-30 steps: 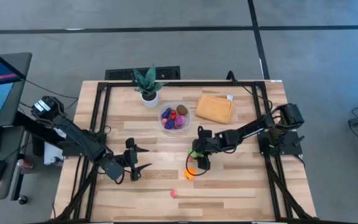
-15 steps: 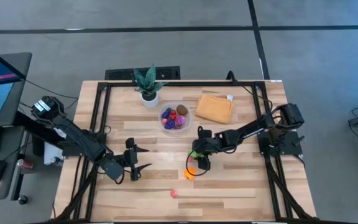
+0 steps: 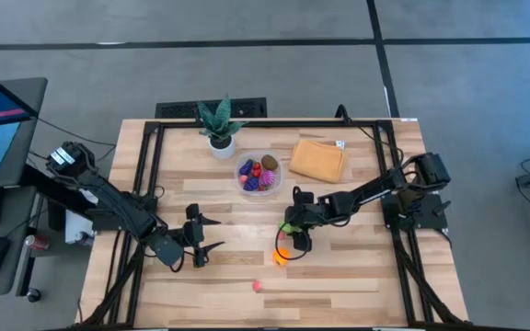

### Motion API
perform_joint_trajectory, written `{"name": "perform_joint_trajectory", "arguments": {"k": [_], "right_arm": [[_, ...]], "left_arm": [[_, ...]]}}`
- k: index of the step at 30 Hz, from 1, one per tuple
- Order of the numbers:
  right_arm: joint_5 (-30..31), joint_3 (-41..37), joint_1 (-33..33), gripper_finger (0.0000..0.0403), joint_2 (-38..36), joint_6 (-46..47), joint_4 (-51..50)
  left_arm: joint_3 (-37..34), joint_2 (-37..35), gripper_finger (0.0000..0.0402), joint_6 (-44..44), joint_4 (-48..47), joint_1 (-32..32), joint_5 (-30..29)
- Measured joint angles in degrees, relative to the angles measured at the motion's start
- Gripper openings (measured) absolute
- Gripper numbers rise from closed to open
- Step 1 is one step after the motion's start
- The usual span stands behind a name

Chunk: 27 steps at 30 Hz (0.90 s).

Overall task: Pick and placing Produce into tupperware
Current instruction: Put the green starfruit into the transparent bin

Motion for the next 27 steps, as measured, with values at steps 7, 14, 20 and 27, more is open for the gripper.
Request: {"name": "perform_joint_trajectory", "arguments": {"k": [7, 14, 20, 27], "right_arm": [[0.02, 0.02, -0.02, 0.0278, 0.00, 0.00, -0.09], [0.02, 0.01, -0.02, 0.0256, 0.00, 0.00, -0.11], [0.02, 0.02, 0.00, 0.0255, 0.00, 0.00, -0.09], [0.02, 0.01, 0.00, 0.0255, 0.00, -0.41, -0.09]], "left_arm": [[0.00, 0.00, 0.0277, 0.00, 0.00, 0.00, 0.00], [0.00, 0.00, 0.0277, 0.00, -0.02, 0.00, 0.00], [0.00, 0.00, 0.0277, 0.00, -0.04, 0.00, 0.00], [0.00, 0.00, 0.0277, 0.00, -0.07, 0.00, 0.00]]}}
